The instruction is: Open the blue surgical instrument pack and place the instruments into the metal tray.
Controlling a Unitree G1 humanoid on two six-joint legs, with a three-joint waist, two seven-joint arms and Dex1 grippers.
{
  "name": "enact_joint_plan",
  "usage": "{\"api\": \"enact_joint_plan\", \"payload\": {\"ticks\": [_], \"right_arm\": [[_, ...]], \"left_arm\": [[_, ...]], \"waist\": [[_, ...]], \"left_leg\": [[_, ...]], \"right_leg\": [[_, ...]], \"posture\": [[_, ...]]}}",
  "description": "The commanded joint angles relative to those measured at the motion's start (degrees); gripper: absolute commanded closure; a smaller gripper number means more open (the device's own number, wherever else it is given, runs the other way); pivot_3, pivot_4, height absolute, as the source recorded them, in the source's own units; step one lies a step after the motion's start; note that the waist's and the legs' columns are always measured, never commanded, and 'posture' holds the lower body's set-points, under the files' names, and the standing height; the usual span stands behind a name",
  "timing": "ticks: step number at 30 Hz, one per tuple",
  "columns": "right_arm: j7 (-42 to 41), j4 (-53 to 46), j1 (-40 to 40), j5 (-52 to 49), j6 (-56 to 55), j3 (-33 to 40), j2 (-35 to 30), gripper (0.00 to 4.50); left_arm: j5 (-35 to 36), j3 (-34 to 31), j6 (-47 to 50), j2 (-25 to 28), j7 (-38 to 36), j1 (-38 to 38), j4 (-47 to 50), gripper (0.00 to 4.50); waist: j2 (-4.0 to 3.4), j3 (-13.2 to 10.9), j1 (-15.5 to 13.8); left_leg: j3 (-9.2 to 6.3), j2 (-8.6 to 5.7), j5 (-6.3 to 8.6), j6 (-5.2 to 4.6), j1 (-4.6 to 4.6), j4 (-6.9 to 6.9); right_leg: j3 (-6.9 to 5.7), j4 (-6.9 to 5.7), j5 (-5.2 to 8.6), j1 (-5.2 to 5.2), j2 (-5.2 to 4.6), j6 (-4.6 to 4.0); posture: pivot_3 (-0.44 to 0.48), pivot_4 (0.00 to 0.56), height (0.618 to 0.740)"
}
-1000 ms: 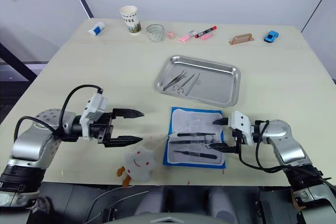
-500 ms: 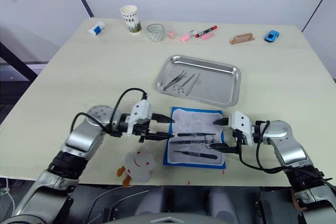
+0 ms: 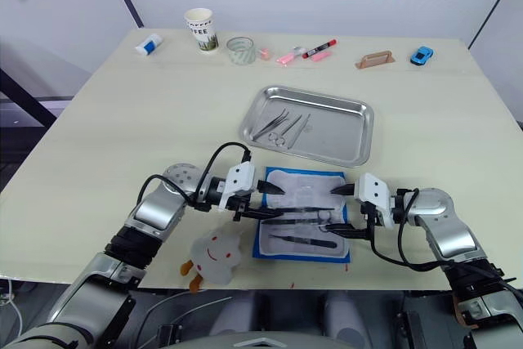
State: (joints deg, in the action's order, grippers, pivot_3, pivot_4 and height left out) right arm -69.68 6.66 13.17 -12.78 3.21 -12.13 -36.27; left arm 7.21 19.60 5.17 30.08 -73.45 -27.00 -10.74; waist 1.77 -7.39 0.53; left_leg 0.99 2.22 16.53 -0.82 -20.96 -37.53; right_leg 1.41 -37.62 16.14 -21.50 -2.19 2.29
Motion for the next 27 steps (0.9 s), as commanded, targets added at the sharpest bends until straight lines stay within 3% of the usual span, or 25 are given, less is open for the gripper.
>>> {"api": "enact_joint_plan", "payload": {"ticks": [1, 12, 17, 19, 27], "right_arm": [[0.21, 2.88, -2.67, 3.19, 2.56, -2.97, -0.5, 0.0], [0.47, 3.11, -2.27, 3.27, 2.55, -3.09, -0.13, 0.0], [0.53, 3.05, -2.22, 3.3, 2.61, -3.19, 0.05, 0.0], [0.6, 3.08, -2.19, 3.39, 2.61, -3.33, 0.21, 0.0], [0.72, 3.68, -1.55, 4.12, 2.58, -4.27, 0.96, 0.0]], "left_arm": [[-0.85, 0.66, 0.18, -0.45, 0.23, -1.07, 1.06, 2.03], [-2.18, 2.55, 4.48, -1.18, 1.14, -1.75, 2.99, 2.03], [-3.92, 3.74, 5.6, -0.82, 1.66, -2.29, 3.16, 4.03], [-3.94, 3.86, 6.13, -0.7, 1.74, -2.31, 3.77, 4.47], [-3.3, 3.03, 10.62, 1.89, 0.17, -3.91, 8.29, 4.47]], "waist": [[0.0, 0.0, 0.0], [0.0, 0.0, 0.03], [0.0, 0.01, 0.03], [0.0, 0.01, 0.04], [0.0, 0.0, 0.32]], "left_leg": [[0.0, 0.0, 0.0, 0.0, 0.0, 0.0], [-0.01, 0.0, 0.0, 0.0, 0.04, 0.0], [0.0, -0.02, 0.0, 0.0, 0.05, -0.01], [0.0, -0.02, 0.0, 0.0, 0.06, -0.01], [0.01, 0.02, 0.0, 0.0, 0.09, -0.01]], "right_leg": [[0.0, -0.01, 0.0, 0.0, 0.0, 0.0], [0.03, -0.05, 0.0, 0.01, 0.05, 0.0], [0.05, -0.06, 0.0, 0.02, 0.1, 0.0], [0.06, -0.06, 0.0, 0.02, 0.1, 0.0], [0.09, -0.08, 0.0, 0.01, 0.18, -0.02]], "posture": [[0.0, 0.15, 0.74], [0.0, 0.15, 0.74], [0.0, 0.15, 0.74], [0.0, 0.15, 0.74], [0.0, 0.15, 0.74]]}}
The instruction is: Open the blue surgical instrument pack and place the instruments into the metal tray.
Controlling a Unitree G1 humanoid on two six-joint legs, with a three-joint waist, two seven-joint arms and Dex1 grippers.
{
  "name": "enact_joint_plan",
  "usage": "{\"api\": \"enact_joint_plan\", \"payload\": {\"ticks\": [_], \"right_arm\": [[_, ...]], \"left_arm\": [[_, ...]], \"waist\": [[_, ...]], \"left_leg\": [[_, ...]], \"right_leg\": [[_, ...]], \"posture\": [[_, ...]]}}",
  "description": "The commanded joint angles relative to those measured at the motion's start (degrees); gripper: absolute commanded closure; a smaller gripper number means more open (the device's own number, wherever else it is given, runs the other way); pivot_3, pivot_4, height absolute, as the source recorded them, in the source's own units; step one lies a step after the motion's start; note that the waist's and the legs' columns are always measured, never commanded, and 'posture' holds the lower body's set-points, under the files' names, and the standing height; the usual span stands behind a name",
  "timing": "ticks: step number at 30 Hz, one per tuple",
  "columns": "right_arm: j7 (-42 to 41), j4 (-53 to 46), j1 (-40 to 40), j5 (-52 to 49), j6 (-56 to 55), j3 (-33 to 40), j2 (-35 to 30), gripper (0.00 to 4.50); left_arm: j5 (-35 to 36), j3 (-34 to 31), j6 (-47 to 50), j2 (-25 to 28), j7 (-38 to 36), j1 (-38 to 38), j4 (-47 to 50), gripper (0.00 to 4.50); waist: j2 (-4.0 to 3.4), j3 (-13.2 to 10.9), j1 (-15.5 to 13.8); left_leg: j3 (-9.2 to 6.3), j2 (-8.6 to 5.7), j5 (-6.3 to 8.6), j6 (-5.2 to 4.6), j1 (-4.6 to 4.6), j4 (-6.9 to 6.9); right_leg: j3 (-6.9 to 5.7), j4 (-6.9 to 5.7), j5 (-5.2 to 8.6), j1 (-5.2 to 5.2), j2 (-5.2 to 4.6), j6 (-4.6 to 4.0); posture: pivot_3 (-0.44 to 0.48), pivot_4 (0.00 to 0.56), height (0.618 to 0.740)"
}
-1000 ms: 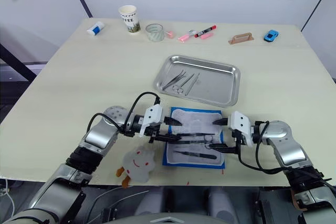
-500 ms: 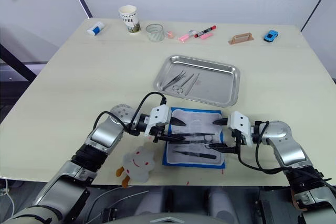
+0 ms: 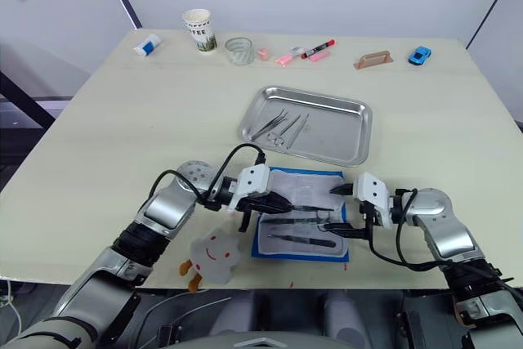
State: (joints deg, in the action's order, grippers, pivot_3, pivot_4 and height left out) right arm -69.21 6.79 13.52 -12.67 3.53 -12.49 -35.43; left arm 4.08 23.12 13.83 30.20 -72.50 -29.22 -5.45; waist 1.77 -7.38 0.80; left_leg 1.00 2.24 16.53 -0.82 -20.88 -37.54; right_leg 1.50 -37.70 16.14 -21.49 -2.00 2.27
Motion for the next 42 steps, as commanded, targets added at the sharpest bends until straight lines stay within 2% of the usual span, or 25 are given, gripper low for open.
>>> {"api": "enact_joint_plan", "payload": {"ticks": [1, 14, 26, 33, 37, 42], "right_arm": [[0.29, 3.69, -1.78, 4.1, 2.24, -4.03, 0.19, 0.0], [0.32, 4.6, -1.16, 4.97, 2.04, -4.97, 0.57, 0.0], [0.11, 5.48, -0.72, 5.25, 1.66, -5.02, 0.75, 0.0], [-0.26, 6.89, 0.19, 5.42, 0.99, -4.95, 1.13, 0.0], [-0.55, 7.56, 0.63, 5.44, 0.5, -4.85, 1.2, 0.0], [-0.89, 8.45, 1.22, 5.37, -0.01, -4.63, 1.32, 0.0]], "left_arm": [[-0.03, -0.59, 2.84, 2.22, -1.06, -2.02, 3.73, 4.47], [1.66, -1.75, 10.16, 6.92, -4.07, -5.31, 8.93, 4.47], [3.86, -5.72, 9.58, 15.44, -6.61, -2.05, 10.5, 4.47], [6.95, -11.17, 7.58, 20.37, -7.19, 1.69, 11.12, 4.47], [11.3, -15.98, 8.02, 21.88, -8.28, 4.07, 12.11, 4.47], [15.39, -20.56, 12.76, 19.67, -2.88, 4.34, 13.39, 4.47]], "waist": [[0.0, 0.0, 0.15], [0.01, -0.02, 0.21], [0.02, -0.01, 0.35], [0.08, 0.01, 0.36], [0.08, 0.01, 0.35], [0.11, 0.01, 0.29]], "left_leg": [[0.0, 0.01, 0.0, 0.0, 0.0, 0.0], [0.05, 0.03, 0.0, 0.0, 0.06, 0.0], [0.09, 0.08, 0.0, 0.0, 0.1, 0.0], [0.1, 0.16, 0.0, 0.0, 0.13, 0.0], [0.11, 0.28, 0.0, 0.0, 0.14, 0.0], [0.12, 0.33, 0.0, 0.0, 0.14, 0.0]], "right_leg": [[0.01, -0.01, 0.0, 0.0, 0.02, 0.0], [0.1, -0.08, 0.0, -0.04, 0.1, -0.02], [0.14, -0.1, 0.02, -0.06, 0.11, -0.05], [0.13, -0.13, 0.03, -0.06, 0.1, -0.08], [0.14, -0.13, 0.04, -0.06, 0.09, -0.09], [0.12, -0.13, 0.04, -0.06, 0.09, -0.1]], "posture": [[0.0, 0.15, 0.74], [0.0, 0.15, 0.74], [0.0, 0.15, 0.74], [0.0, 0.15, 0.74], [0.0, 0.15, 0.74], [0.0, 0.15, 0.74]]}}
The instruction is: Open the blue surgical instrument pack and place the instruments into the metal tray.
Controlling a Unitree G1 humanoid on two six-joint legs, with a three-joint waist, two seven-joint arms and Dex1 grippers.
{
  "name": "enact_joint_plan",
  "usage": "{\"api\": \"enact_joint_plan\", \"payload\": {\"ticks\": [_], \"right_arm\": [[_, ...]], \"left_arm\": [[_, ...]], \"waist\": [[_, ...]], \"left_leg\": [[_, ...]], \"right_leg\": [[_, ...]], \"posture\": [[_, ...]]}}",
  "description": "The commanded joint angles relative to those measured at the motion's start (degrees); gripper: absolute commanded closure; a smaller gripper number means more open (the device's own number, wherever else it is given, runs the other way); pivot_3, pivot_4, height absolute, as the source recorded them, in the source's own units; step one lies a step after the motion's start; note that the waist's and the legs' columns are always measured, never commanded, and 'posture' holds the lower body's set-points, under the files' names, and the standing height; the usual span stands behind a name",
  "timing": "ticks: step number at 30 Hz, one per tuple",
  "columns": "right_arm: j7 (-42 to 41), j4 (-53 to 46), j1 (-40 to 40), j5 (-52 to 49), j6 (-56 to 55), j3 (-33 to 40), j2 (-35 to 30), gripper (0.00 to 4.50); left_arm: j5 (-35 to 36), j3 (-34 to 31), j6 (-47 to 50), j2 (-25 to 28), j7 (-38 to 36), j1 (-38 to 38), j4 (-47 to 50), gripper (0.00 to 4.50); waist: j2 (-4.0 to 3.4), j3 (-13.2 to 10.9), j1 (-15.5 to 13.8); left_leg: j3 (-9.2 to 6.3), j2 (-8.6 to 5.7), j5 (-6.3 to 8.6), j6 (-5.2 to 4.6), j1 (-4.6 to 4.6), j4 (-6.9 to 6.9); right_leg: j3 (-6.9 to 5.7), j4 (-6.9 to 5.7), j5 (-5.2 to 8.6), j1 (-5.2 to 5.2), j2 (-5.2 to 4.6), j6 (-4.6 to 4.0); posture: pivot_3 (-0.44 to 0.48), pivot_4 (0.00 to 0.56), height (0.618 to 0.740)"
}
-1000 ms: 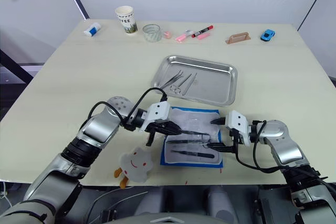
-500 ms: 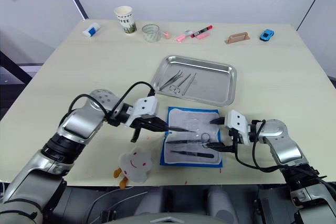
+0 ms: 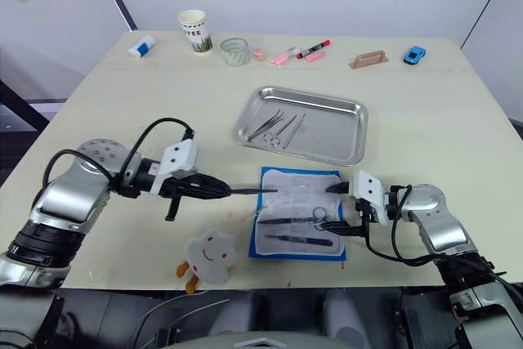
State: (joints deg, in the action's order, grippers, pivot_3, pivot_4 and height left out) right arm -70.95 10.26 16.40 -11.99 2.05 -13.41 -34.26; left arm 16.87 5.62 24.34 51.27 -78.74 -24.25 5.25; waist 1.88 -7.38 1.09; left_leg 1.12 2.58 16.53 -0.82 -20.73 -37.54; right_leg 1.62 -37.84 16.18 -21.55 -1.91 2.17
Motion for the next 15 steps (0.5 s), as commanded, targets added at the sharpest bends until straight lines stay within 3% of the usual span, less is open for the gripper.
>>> {"api": "enact_joint_plan", "payload": {"ticks": [1, 3, 8, 15], "right_arm": [[0.84, 5.0, -1.62, 4.69, 1.44, -3.71, 0.19, 0.0], [0.77, 5.05, -1.55, 4.65, 1.33, -3.68, 0.18, 0.0], [0.62, 4.9, -1.38, 4.49, 1.41, -3.46, 0.12, 0.0], [0.77, 4.25, -1.59, 4.44, 1.65, -3.23, -0.17, 0.0]], "left_arm": [[2.94, -3.48, 3.63, -2.51, 5.47, -1.04, 2.96, 4.47], [3.4, -4.02, 7.2, -5.77, 10.9, -2.38, 3.86, 4.47], [2.52, -3.48, 21.33, -19.99, 31.03, -9.5, 6.14, 4.47], [-1.05, -1.35, 28.11, -34.35, 48.31, -16.16, 2.26, 4.47]], "waist": [[0.01, 0.01, -0.01], [0.05, 0.02, -0.04], [0.29, 0.02, -0.22], [0.2, -0.03, -0.15]], "left_leg": [[0.01, 0.0, 0.0, 0.0, 0.0, 0.0], [0.01, -0.02, 0.0, 0.0, 0.01, 0.0], [-0.05, -0.2, 0.0, 0.0, -0.03, -0.06], [-0.08, -0.25, 0.0, 0.01, -0.02, -0.06]], "right_leg": [[0.01, 0.0, 0.0, 0.0, 0.0, 0.01], [0.01, 0.0, -0.01, 0.01, -0.01, 0.02], [-0.01, -0.03, -0.03, 0.04, 0.01, 0.04], [0.02, -0.06, -0.04, 0.06, 0.0, 0.04]], "posture": [[0.0, 0.15, 0.74], [0.0, 0.15, 0.74], [0.0, 0.15, 0.74], [0.0, 0.15, 0.74]]}}
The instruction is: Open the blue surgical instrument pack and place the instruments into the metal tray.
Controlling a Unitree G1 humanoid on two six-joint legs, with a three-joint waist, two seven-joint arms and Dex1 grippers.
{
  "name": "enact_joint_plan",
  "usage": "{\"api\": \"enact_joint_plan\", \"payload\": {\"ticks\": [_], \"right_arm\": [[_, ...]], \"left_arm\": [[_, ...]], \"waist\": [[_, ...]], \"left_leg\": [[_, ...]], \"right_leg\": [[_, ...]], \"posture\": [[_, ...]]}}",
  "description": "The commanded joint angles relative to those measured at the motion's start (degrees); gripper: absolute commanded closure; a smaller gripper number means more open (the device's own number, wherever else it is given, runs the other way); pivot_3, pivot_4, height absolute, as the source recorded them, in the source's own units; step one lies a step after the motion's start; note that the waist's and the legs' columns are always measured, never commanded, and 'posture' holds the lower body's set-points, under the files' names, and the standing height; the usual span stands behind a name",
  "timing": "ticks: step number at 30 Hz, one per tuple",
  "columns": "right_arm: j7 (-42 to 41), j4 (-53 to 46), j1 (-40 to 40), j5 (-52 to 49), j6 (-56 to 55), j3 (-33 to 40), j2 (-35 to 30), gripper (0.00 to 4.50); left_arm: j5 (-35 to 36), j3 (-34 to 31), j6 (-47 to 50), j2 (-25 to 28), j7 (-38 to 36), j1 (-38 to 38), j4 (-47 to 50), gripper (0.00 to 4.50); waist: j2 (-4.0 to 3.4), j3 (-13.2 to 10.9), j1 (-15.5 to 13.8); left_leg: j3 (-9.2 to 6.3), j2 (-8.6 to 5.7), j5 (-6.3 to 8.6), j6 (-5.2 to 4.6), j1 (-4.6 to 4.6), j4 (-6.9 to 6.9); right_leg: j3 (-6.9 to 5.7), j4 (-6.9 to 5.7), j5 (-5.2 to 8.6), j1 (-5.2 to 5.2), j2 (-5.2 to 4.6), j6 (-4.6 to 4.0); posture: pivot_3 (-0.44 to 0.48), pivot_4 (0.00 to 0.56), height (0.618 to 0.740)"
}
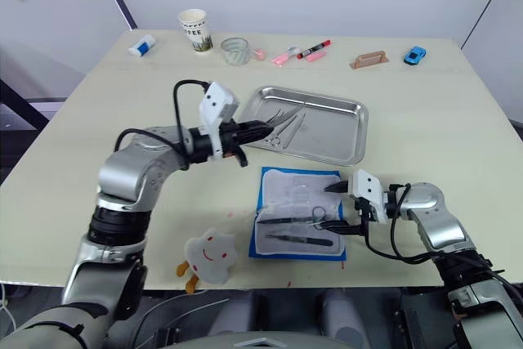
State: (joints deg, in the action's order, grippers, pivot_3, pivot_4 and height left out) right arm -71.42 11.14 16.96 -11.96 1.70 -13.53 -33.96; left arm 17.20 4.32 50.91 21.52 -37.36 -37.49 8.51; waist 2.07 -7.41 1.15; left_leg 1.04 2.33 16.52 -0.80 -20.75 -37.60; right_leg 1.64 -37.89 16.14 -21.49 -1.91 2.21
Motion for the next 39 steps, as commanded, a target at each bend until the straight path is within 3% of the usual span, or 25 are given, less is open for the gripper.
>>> {"api": "enact_joint_plan", "payload": {"ticks": [1, 6, 12, 23, 39], "right_arm": [[1.2, 3.23, -2.17, 4.5, 2.03, -3.19, -0.54, 0.0], [1.34, 2.52, -2.57, 4.29, 2.61, -3.17, -0.52, 0.0], [1.3, 1.73, -3.05, 4.24, 2.91, -3.19, -0.95, 0.0], [1.33, 0.6, -3.56, 4.06, 3.62, -3.18, -1.43, 0.0], [1.03, 0.36, -3.42, 3.99, 4.11, -3.32, -1.73, 0.0]], "left_arm": [[-1.99, 0.58, 1.56, -6.76, 8.98, -3.71, -1.75, 4.47], [-6.29, 1.42, 2.1, -17.73, 21.39, -8.56, -8.26, 4.47], [-9.66, 3.14, 1.13, -23.05, 27.03, -11.63, -15.68, 4.47], [-10.56, 0.13, 0.59, -27.75, 32.33, -13.66, -25.79, 4.47], [-11.67, -1.31, -2.96, -27.98, 34.68, -15.31, -32.83, 4.47]], "waist": [[0.05, 0.01, -0.26], [0.04, 0.0, -0.2], [-0.03, -0.03, -0.1], [-0.04, -0.05, -0.24], [-0.05, -0.07, -0.32]], "left_leg": [[-0.03, 0.0, 0.0, 0.0, 0.01, 0.0], [-0.03, -0.06, 0.0, 0.01, -0.01, -0.03], [-0.02, -0.09, -0.01, 0.02, 0.0, -0.02], [-0.03, -0.13, -0.02, 0.04, -0.05, -0.02], [-0.04, -0.16, -0.09, 0.18, -0.07, -0.02]], "right_leg": [[-0.03, 0.0, 0.0, 0.02, -0.03, 0.0], [-0.02, 0.01, -0.01, 0.03, -0.05, 0.02], [0.0, 0.02, -0.01, 0.03, -0.03, 0.01], [-0.04, 0.06, -0.01, 0.02, -0.09, 0.02], [-0.06, 0.07, -0.01, 0.02, -0.1, 0.03]], "posture": [[0.0, 0.15, 0.74], [0.0, 0.15, 0.74], [0.0, 0.15, 0.74], [0.0, 0.15, 0.74], [0.0, 0.15, 0.74]]}}
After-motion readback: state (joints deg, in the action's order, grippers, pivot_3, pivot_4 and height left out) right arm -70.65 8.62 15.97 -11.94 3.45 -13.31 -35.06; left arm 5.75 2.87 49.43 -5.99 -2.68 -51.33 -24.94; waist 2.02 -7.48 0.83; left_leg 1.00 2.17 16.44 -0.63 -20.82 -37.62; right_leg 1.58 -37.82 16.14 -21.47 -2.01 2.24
